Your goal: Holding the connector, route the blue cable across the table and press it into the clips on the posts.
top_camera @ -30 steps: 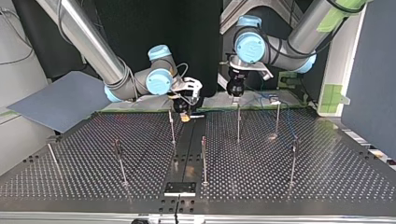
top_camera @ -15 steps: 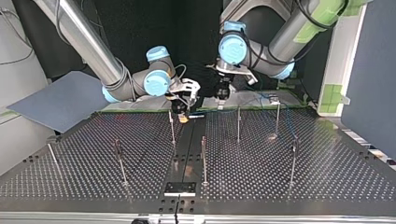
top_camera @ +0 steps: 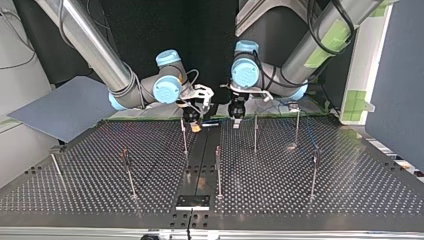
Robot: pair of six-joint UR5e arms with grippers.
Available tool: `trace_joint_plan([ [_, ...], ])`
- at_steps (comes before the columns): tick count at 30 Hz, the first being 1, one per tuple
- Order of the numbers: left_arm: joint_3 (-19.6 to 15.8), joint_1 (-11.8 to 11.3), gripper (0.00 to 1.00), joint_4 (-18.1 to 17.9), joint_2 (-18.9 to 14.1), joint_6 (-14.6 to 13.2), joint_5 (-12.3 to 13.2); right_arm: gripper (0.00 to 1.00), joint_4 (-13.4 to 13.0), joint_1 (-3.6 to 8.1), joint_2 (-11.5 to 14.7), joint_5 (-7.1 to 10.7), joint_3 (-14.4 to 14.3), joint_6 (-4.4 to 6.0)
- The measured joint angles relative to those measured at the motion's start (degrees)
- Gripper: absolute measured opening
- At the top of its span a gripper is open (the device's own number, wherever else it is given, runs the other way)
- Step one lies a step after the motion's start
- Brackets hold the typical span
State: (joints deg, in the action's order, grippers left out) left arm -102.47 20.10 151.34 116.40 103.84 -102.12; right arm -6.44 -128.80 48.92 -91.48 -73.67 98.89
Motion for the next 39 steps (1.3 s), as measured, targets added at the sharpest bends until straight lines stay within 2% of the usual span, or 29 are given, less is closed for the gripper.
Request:
trace_joint_plan([
  [10, 5.02, -0.43, 1.0, 0.3, 4.7, 0.49, 0.41, 0.0, -0.06, 0.17, -0.01, 0.69, 0.03, 0.0],
  [18, 7.05, -0.32, 1.0, 1.53, 5.75, 0.31, -1.84, 0.0, -0.01, 0.25, 0.0, 0.77, 0.03, 0.0],
  [19, 7.08, -0.27, 0.88, 1.58, 5.73, 0.18, -2.21, 0.0, -0.01, 0.25, -0.01, 0.77, 0.02, 0.0],
  [20, 7.09, -0.2, 0.57, 1.61, 5.73, 0.06, -2.61, 0.0, 0.0, 0.26, 0.0, 0.79, 0.0, 0.0],
  [21, 7.09, -0.1, 0.4, 1.63, 5.73, -0.07, -3.15, 0.0, 0.0, 0.26, -0.01, 0.8, 0.01, 0.0],
  [22, 7.08, -0.03, 0.4, 1.64, 5.73, -0.14, -3.52, 0.0, 0.0, 0.28, 0.0, 0.81, 0.01, 0.0],
  [23, 7.08, 0.03, 0.24, 1.68, 5.74, -0.19, -3.86, 0.0, 0.0, 0.29, -0.01, 0.83, 0.01, 0.0],
  [24, 7.09, 0.1, 0.03, 1.75, 5.74, -0.22, -4.23, 0.0, 0.0, 0.29, 0.0, 0.84, 0.02, 0.0],
  [26, 7.1, 0.19, 0.0, 1.87, 5.73, -0.19, -4.57, 0.0, -0.01, 0.29, 0.0, 0.85, 0.02, 0.0],
  [33, 7.08, 0.3, 0.0, 2.84, 5.61, 0.14, -4.99, 0.0, 0.0, 0.29, 0.0, 0.87, 0.03, 0.0],
  [39, 7.01, 0.37, 0.0, 4.39, 4.76, 0.45, -6.38, 0.0, 0.01, 0.29, 0.22, 0.93, 0.04, 0.0],
])
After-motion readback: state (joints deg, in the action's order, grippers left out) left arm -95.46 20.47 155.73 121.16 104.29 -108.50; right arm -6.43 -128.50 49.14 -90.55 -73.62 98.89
